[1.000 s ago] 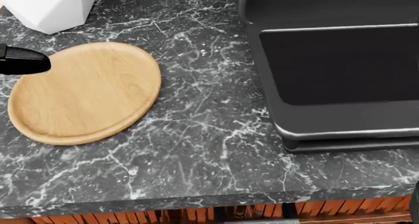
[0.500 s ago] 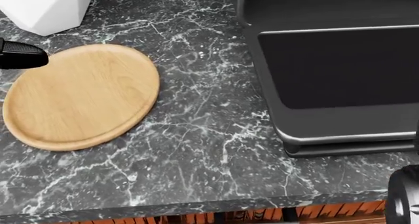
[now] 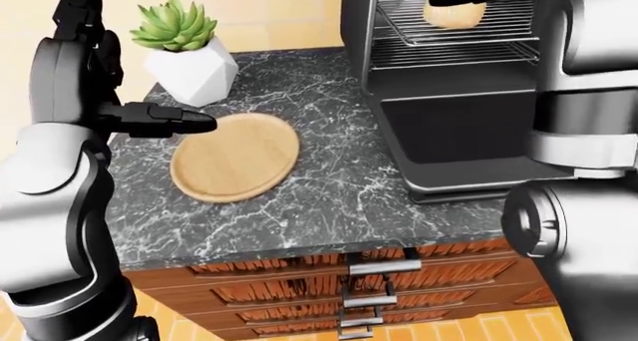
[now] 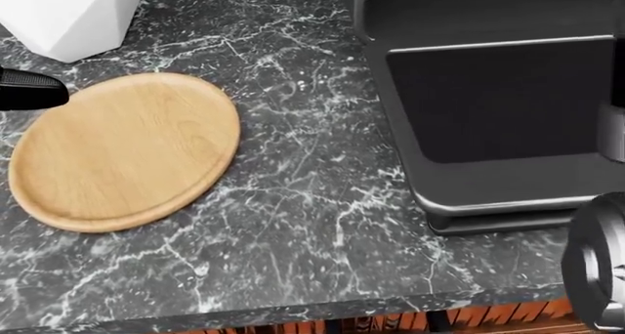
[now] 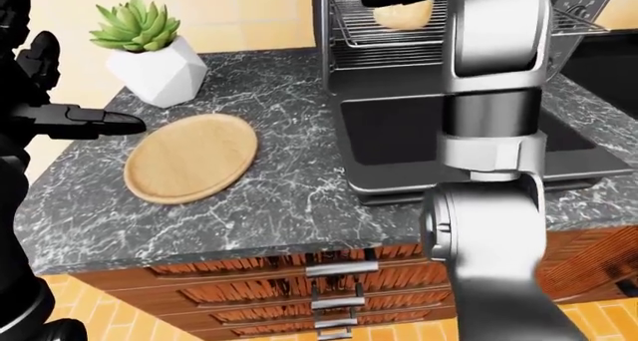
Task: Pick the bread from the top rack and place it on the plate on the counter.
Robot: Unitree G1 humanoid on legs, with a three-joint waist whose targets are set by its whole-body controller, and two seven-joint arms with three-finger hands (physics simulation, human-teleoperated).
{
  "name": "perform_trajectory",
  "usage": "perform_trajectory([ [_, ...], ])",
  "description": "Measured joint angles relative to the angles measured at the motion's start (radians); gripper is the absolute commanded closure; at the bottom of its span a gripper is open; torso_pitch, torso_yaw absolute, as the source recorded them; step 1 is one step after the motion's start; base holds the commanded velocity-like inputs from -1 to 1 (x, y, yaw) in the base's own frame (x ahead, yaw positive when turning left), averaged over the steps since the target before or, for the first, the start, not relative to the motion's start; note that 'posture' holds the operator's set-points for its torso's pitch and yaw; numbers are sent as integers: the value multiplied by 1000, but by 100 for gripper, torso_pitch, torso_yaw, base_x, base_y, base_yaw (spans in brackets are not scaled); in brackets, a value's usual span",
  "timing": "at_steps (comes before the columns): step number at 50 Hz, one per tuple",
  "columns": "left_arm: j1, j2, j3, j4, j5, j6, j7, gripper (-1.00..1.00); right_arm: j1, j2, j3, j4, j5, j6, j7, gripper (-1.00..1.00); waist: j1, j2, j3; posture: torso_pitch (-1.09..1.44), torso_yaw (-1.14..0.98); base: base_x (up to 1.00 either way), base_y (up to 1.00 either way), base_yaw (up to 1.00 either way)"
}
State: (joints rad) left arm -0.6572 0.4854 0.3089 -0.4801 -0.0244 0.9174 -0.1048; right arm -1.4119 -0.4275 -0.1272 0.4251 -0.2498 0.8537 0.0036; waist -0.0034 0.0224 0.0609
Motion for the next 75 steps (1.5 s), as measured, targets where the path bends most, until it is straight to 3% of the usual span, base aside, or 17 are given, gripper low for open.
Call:
perform_trajectory([
  [22,-16,4,-4,16,2,-4,-3,-100,-90,-10,-8,331,48,-173,-68,-100,-1,1,0,0,0,0,0,0],
  [48,21,2,10,7,-2,-16,-3,-100,-84,10,-7,419,88,-209,-106,-100,3,-2,-3,0,0,0,0,0],
  [75,-12,18,5,12,-1,3,-10,-100,-122,1,-11,566,118,-299,-136,-100,1,-1,-4,0,0,0,0,0],
])
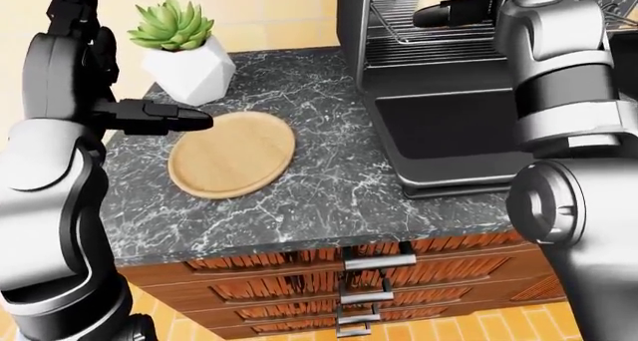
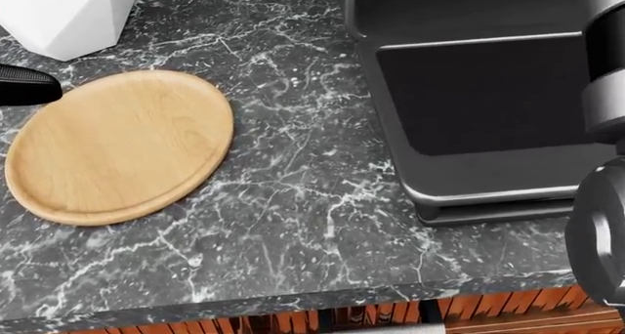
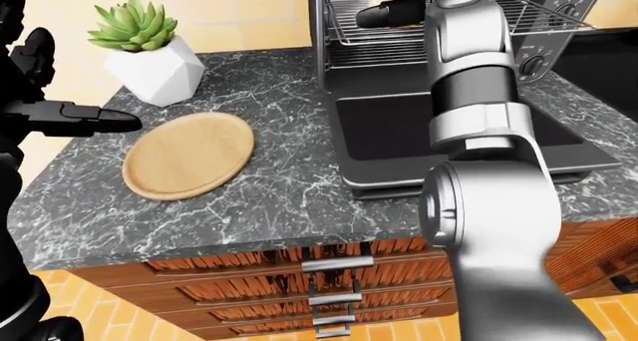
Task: Pick the bread from the top rack and place it on the plate on the counter.
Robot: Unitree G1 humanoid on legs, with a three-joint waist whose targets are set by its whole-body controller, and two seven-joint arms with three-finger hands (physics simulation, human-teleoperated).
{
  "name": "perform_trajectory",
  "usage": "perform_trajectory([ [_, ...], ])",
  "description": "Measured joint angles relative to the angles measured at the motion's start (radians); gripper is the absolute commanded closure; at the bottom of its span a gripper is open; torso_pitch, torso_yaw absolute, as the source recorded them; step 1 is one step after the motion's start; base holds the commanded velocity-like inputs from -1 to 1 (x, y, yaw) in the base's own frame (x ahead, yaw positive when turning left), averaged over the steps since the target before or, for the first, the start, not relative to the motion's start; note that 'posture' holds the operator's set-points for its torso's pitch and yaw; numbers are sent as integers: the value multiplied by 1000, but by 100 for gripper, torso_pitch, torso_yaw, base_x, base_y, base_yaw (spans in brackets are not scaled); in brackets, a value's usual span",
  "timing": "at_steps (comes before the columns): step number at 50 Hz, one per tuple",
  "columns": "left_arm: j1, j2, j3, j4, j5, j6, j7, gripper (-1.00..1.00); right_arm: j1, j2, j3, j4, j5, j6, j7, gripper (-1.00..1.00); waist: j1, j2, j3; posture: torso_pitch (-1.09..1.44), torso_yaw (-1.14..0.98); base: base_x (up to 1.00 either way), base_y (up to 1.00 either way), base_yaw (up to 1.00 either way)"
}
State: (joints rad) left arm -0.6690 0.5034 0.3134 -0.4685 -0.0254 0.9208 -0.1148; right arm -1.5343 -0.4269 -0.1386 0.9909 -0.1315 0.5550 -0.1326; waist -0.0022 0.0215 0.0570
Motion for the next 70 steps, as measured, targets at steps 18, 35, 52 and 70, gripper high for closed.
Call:
perform_trajectory([
  [18,11,4,14,-16,-2,5,0,-100,6,-3,6,-17,-4,9,26,-33,1,-1,0,0,0,0,0,0],
  [35,12,10,16,-24,-7,11,2,-100,16,-1,12,-55,-20,29,53,82,0,-1,-1,0,0,0,0,0],
  [52,-14,19,8,-13,-12,18,4,-100,-10,-11,11,-122,-25,77,83,100,1,2,4,0,0,0,0,0],
  [70,-3,11,11,-11,-18,18,11,-100,51,20,32,-495,-54,268,157,100,2,-1,11,0,0,0,0,0],
])
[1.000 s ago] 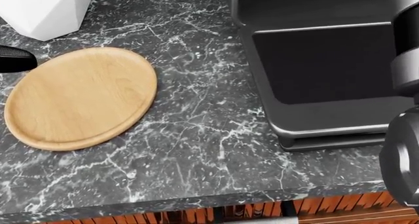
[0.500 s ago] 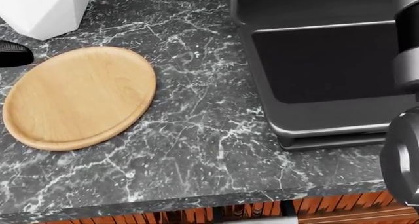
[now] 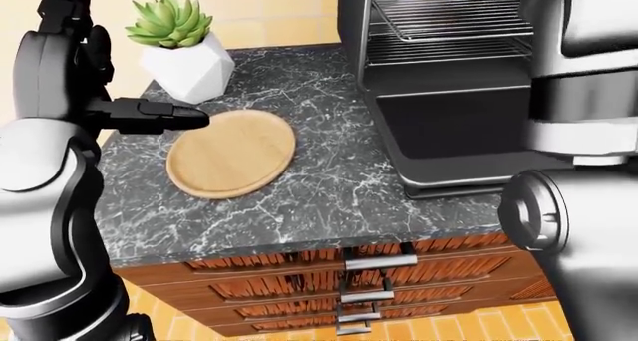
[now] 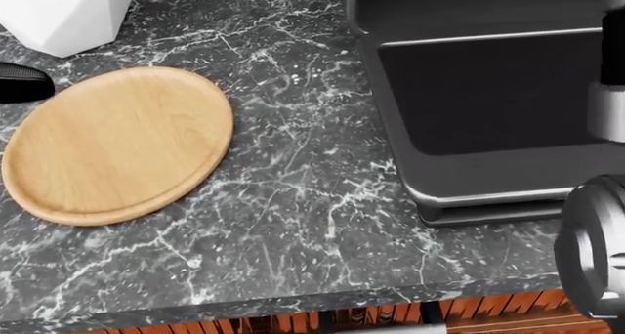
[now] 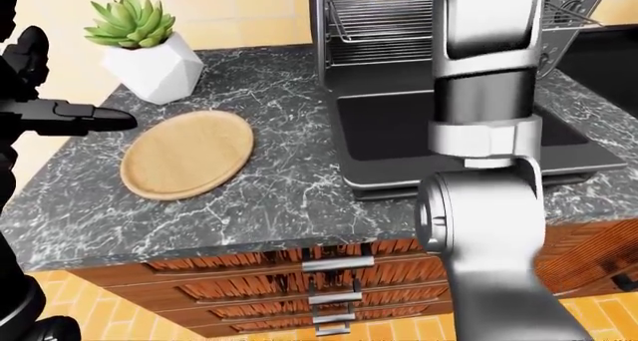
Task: Pick the bread from the top rack and place it on the plate on the counter.
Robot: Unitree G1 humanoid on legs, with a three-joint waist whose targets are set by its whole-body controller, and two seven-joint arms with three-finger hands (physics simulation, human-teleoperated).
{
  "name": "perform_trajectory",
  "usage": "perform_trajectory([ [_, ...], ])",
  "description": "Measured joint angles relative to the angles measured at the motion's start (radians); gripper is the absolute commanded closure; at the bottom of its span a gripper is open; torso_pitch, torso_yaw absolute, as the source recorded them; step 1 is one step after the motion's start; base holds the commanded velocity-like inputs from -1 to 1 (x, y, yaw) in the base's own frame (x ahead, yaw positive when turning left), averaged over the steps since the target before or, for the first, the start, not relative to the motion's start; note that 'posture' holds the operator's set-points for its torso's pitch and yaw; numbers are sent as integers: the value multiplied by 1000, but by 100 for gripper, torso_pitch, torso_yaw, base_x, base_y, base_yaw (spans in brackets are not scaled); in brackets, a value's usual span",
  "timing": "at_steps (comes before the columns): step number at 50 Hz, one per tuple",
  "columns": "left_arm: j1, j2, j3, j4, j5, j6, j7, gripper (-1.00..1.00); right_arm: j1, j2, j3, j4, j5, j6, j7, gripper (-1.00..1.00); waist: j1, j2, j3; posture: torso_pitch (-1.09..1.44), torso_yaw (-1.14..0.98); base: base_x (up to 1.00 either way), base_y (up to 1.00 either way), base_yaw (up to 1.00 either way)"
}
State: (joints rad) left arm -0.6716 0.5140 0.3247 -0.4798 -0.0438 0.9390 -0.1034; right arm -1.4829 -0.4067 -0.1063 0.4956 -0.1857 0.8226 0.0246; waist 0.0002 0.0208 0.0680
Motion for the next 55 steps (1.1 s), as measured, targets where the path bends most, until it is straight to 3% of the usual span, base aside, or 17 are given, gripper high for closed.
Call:
perform_trajectory([
  [12,2,1,2,-10,-4,6,2,-100,-5,12,9,-251,-25,163,92,100,-1,-1,0,0,0,0,0,0],
  [23,8,-7,6,-7,-17,24,15,-100,-22,39,4,-325,-10,227,140,100,6,4,2,0,4,0,0,0],
  [41,-12,1,-2,10,-26,24,24,-100,-79,95,22,-185,47,139,105,100,54,6,1,0,14,0,0,0],
  [55,22,-4,9,-6,-27,13,27,-100,-42,133,19,-219,88,129,116,100,119,1,-2,0,20,0,0,0],
])
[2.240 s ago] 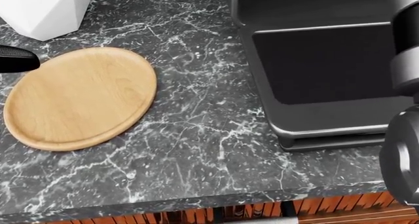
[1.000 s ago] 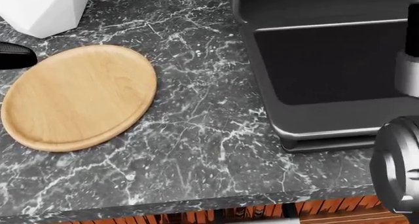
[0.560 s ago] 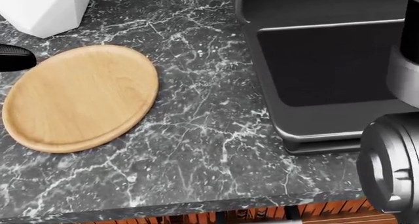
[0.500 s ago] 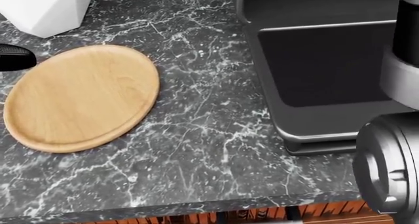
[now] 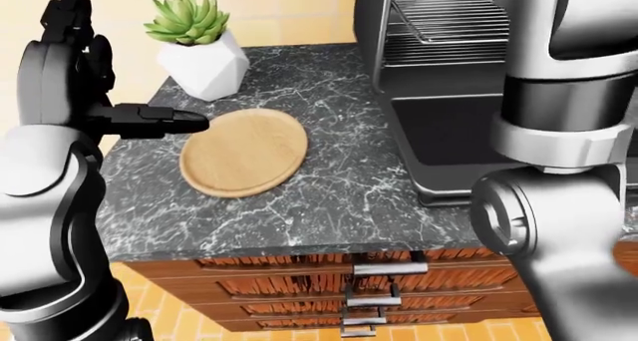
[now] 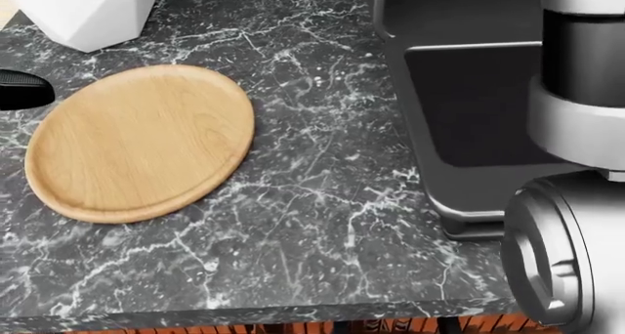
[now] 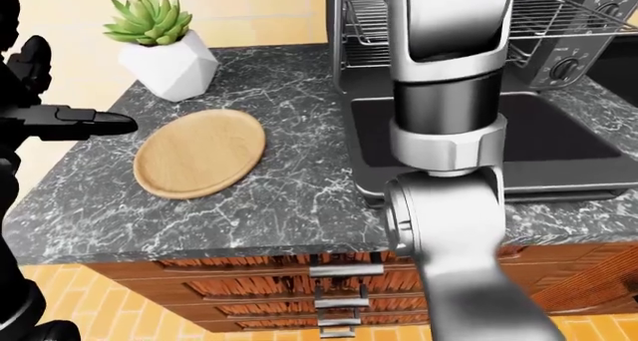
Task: Pick the bread from the top rack and place it on the plate on the counter.
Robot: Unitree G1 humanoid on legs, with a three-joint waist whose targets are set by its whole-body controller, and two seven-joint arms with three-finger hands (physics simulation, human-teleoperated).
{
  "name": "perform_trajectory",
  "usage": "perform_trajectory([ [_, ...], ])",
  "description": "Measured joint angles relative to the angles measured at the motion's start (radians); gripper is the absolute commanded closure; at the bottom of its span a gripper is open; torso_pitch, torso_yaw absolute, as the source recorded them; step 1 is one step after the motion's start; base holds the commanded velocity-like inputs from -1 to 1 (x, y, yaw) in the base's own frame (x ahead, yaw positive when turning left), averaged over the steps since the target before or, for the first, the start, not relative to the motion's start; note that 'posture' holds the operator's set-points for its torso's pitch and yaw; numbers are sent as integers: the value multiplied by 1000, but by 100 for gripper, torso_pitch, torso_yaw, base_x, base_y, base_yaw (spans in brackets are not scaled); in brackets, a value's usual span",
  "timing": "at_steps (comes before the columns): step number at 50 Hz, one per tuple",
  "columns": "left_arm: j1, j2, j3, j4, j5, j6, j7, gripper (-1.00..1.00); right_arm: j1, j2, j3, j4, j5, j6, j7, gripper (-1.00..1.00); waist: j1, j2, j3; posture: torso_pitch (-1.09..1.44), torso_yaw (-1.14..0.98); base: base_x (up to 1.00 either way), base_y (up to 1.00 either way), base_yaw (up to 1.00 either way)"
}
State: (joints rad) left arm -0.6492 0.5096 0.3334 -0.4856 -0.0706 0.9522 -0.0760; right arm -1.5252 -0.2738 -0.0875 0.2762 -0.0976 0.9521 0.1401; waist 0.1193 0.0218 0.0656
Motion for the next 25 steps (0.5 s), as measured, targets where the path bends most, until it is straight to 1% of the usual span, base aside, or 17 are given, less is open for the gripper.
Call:
perform_trajectory([
  [3,6,-2,1,-2,1,-1,0,-100,7,9,-14,-15,35,18,-6,100,18,0,-1,0,22,0,0,0],
  [10,4,-5,-6,6,6,-6,1,-100,35,27,7,-38,92,23,-22,100,60,2,-8,0,25,0,0,0],
  [15,4,-7,-8,2,9,-8,-2,-100,41,45,21,-14,108,3,-21,100,97,8,-11,0,28,0,0,0],
  [25,6,-3,0,1,12,-7,-8,-100,16,67,28,32,121,-28,-15,100,176,21,-20,0,33,0,0,0],
])
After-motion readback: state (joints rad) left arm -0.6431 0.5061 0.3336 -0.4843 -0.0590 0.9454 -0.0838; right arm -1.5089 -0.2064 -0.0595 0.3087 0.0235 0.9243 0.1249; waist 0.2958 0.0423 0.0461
